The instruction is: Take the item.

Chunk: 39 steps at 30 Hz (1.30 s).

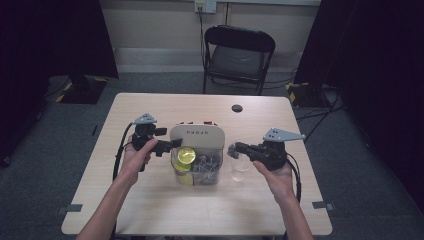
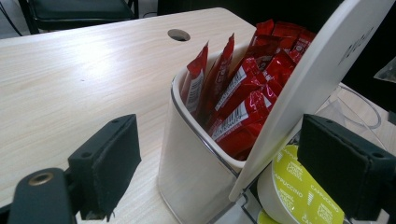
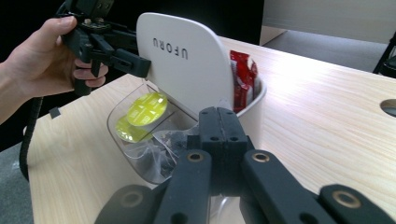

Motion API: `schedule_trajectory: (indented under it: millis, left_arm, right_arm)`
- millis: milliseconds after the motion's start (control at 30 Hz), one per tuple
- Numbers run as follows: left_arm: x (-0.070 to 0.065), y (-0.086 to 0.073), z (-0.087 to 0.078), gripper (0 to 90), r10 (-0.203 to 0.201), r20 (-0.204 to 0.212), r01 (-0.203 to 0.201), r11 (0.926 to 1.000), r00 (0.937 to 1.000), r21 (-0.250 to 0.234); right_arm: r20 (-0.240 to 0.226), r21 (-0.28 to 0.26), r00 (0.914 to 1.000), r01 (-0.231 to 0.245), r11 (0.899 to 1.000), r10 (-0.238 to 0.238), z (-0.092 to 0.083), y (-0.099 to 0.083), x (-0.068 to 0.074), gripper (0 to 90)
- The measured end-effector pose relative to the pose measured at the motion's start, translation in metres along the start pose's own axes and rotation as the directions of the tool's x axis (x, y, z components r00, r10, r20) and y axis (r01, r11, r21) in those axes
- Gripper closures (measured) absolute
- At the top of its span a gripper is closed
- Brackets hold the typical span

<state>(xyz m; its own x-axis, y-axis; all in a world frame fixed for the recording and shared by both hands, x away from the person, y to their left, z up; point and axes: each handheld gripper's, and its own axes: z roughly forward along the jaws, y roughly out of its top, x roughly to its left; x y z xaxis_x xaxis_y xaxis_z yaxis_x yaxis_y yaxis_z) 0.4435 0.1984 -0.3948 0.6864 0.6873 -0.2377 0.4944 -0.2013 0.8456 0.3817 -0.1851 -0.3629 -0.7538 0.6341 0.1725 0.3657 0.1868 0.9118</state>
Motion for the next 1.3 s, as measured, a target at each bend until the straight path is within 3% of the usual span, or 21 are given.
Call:
schedule_trajectory:
  millis: [533,1300]
  left_arm:
    - [-0.001,0.0,0.001,13.5,0.003,-0.003,-0.003,1.0,1.0,0.008]
    - [-0.001,-0.002,0.002,13.9,0.001,0.001,-0.001,0.9999,1.0,0.011]
  right_arm:
    - [0.037,0.028,0.999,-0.025,0.999,0.024,-0.006,-0.014,-0.017,90.0]
    - [0.069,0.121,0.9963,-0.061,0.991,0.053,0.008,-0.034,-0.03,90.0]
